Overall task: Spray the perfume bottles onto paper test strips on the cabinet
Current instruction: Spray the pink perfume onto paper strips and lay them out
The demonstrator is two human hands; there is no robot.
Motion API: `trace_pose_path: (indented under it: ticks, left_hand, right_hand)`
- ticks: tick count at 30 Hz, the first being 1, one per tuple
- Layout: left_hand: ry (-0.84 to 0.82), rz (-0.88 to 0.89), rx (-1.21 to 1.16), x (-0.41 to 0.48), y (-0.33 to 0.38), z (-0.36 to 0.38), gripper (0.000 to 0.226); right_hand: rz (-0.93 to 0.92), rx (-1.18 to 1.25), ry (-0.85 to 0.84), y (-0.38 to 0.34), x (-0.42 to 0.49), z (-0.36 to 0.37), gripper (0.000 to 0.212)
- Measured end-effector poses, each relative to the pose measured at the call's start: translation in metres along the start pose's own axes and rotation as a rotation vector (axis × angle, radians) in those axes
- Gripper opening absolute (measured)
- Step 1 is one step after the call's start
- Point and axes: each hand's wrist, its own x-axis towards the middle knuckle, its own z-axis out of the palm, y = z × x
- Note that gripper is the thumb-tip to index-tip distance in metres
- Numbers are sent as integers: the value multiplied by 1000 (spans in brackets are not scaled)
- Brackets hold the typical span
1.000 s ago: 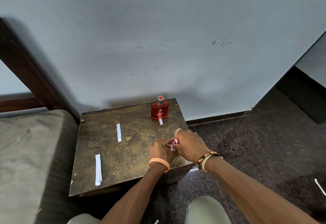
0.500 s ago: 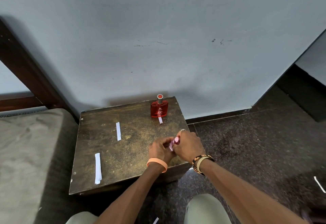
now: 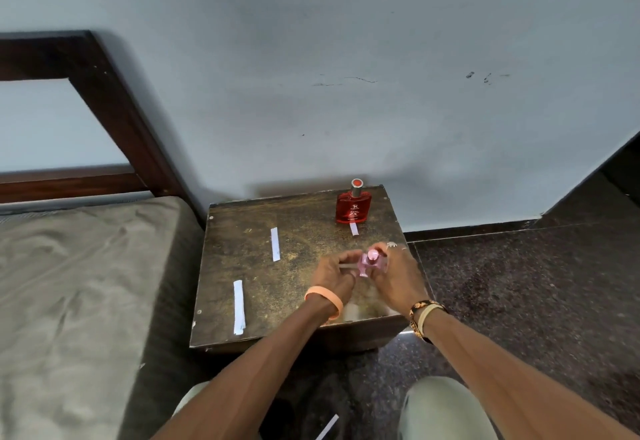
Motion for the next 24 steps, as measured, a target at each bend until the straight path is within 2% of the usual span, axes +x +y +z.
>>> trace_pose_path:
  ticks: [6,14,24]
  left_hand:
    - [119,-40,-9,7,-4,-51,35]
    - [234,-36,-46,26,-5,-118,59]
    - [291,-127,-147,73,-26,-149,54]
  right_hand:
    - [-64,134,-42,-44,14,18,21]
    - [-75,199,-36,-104,40,50,30]
    - [-96,127,-67,-135,80,81,38]
